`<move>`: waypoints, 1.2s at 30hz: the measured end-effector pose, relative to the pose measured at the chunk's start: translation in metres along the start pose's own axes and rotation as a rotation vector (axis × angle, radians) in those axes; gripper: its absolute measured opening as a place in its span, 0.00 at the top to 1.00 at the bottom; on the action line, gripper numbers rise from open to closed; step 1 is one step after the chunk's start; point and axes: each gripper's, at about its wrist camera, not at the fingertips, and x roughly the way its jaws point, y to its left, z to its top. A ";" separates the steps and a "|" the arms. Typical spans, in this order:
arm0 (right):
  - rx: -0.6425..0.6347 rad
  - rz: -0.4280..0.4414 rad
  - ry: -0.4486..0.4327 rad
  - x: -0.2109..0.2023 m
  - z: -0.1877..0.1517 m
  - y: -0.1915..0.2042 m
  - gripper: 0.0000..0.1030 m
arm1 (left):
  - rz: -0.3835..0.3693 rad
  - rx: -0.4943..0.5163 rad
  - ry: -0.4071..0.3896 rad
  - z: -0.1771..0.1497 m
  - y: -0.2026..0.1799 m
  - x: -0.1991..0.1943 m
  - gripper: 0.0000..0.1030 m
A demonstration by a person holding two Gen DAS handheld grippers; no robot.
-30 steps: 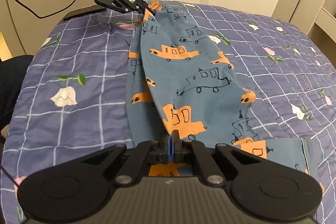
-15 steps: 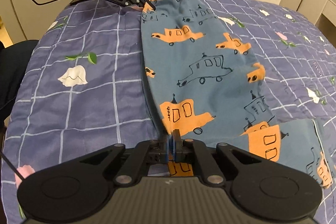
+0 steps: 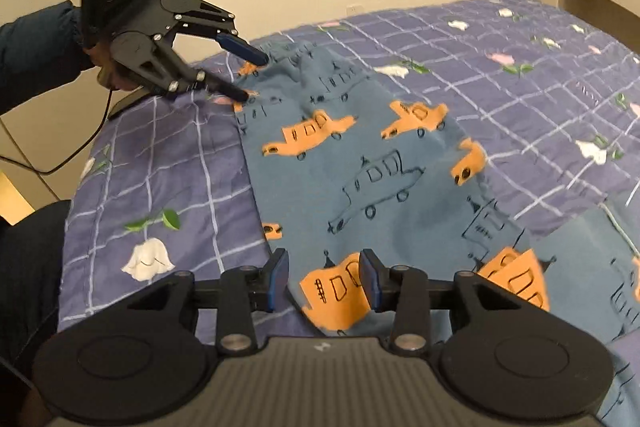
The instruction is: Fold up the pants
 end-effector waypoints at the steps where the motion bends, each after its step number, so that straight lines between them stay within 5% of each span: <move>1: -0.010 -0.011 0.026 0.003 -0.004 0.002 0.57 | -0.005 0.018 0.067 -0.006 -0.006 0.013 0.47; 2: -0.023 -0.018 0.066 0.008 -0.009 0.004 0.57 | 0.005 0.045 0.131 -0.015 -0.013 0.025 0.49; 4: -0.033 -0.033 0.095 0.008 -0.021 0.008 0.57 | 0.032 0.050 0.088 -0.018 -0.021 0.019 0.49; 6: 0.018 0.009 0.043 -0.009 -0.025 0.006 0.53 | 0.010 -0.007 0.081 -0.007 -0.021 0.011 0.49; 8: 0.070 0.021 -0.059 -0.040 -0.028 -0.001 0.38 | -0.018 -0.042 0.022 0.009 -0.027 0.002 0.46; 10: 0.098 -0.007 -0.130 -0.066 -0.029 -0.016 0.29 | -0.042 -0.068 -0.044 0.034 -0.037 0.000 0.42; 13: 0.122 -0.101 -0.167 -0.094 -0.022 -0.057 0.29 | -0.113 -0.159 -0.148 0.076 -0.056 0.011 0.25; 16: 0.082 -0.213 -0.145 -0.101 0.002 -0.103 0.33 | -0.234 -0.323 -0.173 0.110 -0.071 0.044 0.21; 19: 0.037 -0.258 -0.065 -0.091 0.030 -0.149 0.42 | -0.332 -0.463 -0.140 0.132 -0.079 0.084 0.31; 23: 0.018 -0.258 0.045 -0.058 0.057 -0.200 0.53 | -0.292 -0.508 -0.106 0.143 -0.086 0.112 0.35; 33: -0.012 -0.167 0.261 0.026 0.044 -0.236 0.54 | -0.244 -0.537 -0.084 0.144 -0.070 0.125 0.21; 36: -0.024 -0.124 0.247 0.026 0.043 -0.237 0.73 | -0.240 -0.532 -0.072 0.143 -0.070 0.129 0.21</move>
